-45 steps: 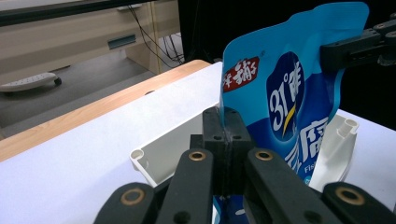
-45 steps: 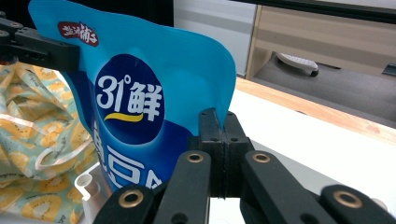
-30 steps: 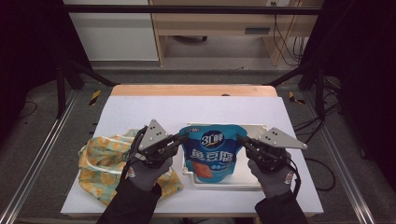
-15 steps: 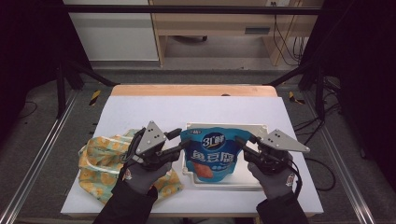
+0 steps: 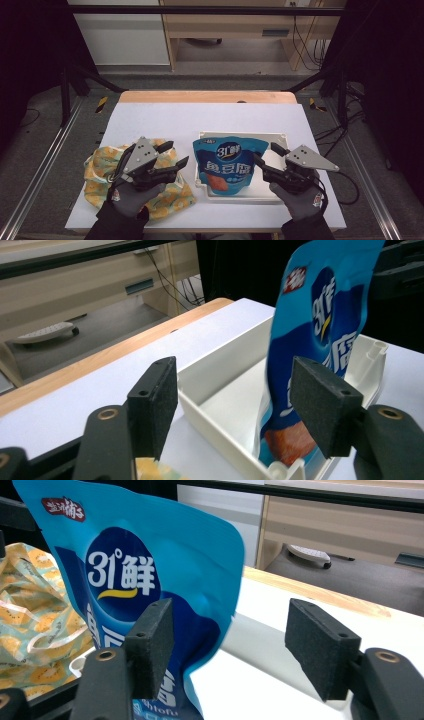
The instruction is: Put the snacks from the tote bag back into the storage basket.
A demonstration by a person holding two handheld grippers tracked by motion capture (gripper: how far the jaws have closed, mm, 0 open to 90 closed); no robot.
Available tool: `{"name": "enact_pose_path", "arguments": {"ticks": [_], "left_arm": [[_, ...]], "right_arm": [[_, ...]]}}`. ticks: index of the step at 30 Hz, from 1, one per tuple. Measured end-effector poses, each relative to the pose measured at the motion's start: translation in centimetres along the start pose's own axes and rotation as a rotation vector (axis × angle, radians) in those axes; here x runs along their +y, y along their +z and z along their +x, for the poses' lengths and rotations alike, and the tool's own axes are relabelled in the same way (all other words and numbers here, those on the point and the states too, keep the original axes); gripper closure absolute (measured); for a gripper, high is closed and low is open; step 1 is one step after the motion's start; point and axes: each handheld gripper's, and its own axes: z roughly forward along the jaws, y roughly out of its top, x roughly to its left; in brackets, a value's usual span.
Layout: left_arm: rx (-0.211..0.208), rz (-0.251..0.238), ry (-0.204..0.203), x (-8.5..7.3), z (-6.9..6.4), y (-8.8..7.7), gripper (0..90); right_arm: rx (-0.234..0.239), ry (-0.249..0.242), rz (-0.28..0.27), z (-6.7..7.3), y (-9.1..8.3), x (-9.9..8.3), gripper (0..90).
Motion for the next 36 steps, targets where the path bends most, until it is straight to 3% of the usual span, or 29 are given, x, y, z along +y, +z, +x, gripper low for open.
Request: {"name": "enact_pose_path", "arguments": {"ticks": [5, 11, 20, 27, 29, 30, 36], "left_arm": [[0.029, 0.014, -0.006, -1.3, 0.9, -0.9, 33.3], [0.073, 0.031, -0.041, -3.4, 2.5, -2.2, 32.1], [0.122, 0.060, -0.097, -6.1, 4.6, -3.2, 31.0], [0.151, 0.081, -0.106, -7.7, 5.7, -3.8, 29.7], [0.157, 0.084, -0.115, -8.0, 5.9, -4.0, 29.6], [0.164, 0.082, -0.134, -8.4, 6.4, -4.4, 29.6], [0.195, 0.072, -0.160, -9.1, 7.5, -5.5, 29.6]], "right_arm": [[-0.008, 0.011, 0.001, -0.7, -0.5, -0.6, 34.2], [-0.022, 0.037, 0.008, -1.5, -0.9, -1.5, 33.9], [-0.101, 0.032, 0.038, -2.9, -0.9, -3.0, 35.5], [-0.162, 0.063, 0.064, -4.2, -0.7, -4.2, 30.3], [-0.175, 0.063, 0.069, -4.4, -0.7, -4.3, 30.2], [-0.205, 0.073, 0.075, -4.9, -0.6, -4.6, 30.3], [-0.244, 0.094, 0.093, -6.0, -0.4, -5.6, 31.4]]}}
